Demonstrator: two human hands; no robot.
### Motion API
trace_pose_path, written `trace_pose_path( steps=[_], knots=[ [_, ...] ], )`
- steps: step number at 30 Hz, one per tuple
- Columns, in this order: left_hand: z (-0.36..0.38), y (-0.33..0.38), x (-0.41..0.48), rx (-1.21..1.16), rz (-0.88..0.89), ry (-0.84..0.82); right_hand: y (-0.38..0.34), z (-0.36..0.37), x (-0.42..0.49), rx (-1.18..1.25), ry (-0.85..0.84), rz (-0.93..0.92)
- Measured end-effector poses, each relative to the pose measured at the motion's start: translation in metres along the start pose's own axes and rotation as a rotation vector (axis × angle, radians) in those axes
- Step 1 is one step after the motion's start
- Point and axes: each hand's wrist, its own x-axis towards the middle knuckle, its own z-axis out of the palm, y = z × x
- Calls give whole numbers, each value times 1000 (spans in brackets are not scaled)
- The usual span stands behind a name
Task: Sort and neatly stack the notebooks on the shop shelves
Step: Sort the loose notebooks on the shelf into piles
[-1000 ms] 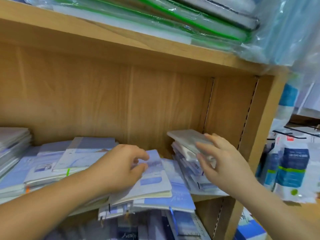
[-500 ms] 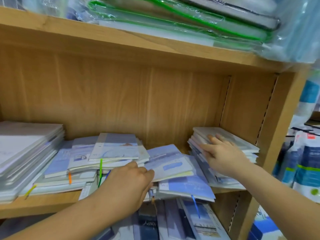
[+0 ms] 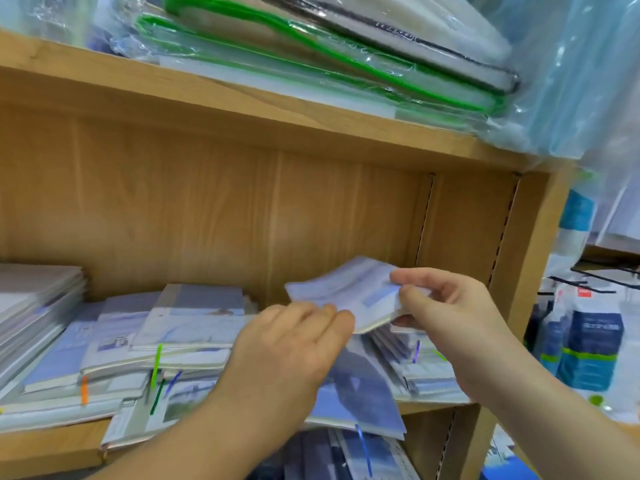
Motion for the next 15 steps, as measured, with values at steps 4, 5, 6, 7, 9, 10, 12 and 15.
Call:
trace_pose_path(
  steps=[4, 5, 6, 7, 9, 10, 12, 15],
  knots=[
    [18, 0, 49, 3, -33, -37, 15, -25, 14, -54, 192, -175],
    [22, 6, 62, 19, -46, -87, 20, -32, 18, -94, 229, -213],
    [28, 12, 73, 44, -58, -143, 26, -39, 22, -161, 250, -228],
    [37, 18, 80, -11, -92, -214, 33, -47, 26, -253, 255, -213],
    [54, 21, 79, -248, -166, -404, 49, -60, 31, -513, 249, -84],
    [59, 20, 70, -348, -188, -486, 58, -64, 29, -683, 263, -67],
    [55, 11, 45, -336, -166, -532, 70, -63, 24, -940, 235, -223],
    [39, -11, 0, -251, -151, -606, 73, -48, 21, -971, 27, -381]
  ],
)
